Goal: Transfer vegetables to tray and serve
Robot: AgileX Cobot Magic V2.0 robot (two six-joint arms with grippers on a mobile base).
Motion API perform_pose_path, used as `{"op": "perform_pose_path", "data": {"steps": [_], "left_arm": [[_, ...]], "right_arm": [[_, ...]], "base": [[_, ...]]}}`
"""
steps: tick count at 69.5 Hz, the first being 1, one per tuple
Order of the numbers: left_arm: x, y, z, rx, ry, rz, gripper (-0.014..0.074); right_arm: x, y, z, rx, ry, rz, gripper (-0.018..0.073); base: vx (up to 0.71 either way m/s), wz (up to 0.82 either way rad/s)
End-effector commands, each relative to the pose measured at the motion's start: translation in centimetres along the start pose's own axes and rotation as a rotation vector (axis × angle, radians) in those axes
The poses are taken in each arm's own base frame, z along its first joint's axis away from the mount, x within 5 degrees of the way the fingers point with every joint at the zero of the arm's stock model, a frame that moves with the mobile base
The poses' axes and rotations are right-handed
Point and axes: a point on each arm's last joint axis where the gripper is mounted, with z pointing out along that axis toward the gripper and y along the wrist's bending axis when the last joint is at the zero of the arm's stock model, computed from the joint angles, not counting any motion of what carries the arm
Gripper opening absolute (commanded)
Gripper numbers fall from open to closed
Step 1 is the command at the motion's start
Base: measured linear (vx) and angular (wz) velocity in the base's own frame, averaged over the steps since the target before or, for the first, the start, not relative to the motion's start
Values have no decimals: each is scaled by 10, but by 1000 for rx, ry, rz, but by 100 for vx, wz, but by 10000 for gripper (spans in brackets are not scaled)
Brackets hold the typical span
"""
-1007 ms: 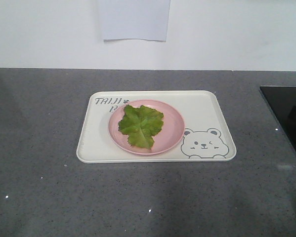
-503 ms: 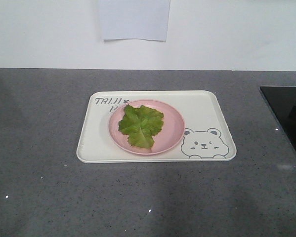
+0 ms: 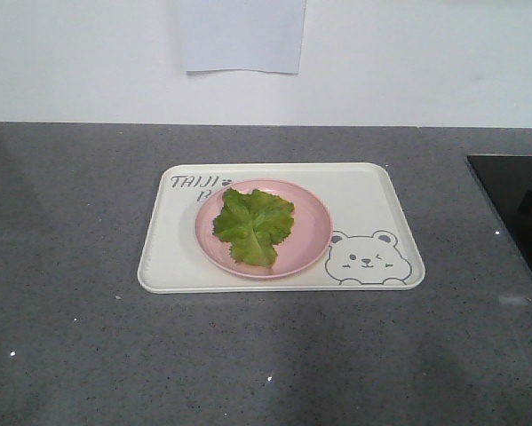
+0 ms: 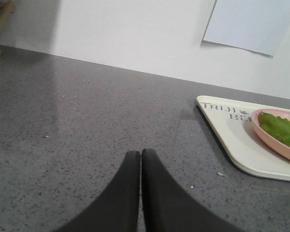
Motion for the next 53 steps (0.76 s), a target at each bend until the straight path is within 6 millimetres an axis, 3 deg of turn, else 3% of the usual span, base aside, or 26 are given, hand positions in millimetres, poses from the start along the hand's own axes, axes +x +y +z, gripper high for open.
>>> {"op": "perform_pose_path", "data": {"steps": [1, 53], "left_arm": [[2, 1, 1, 6, -45, -8, -6], [2, 1, 1, 6, -45, -8, -6]], "right_arm": [[-2, 1, 0, -11, -65, -15, -2], [-2, 1, 0, -11, -65, -15, -2]], "base": [[0, 0], [0, 0]]}}
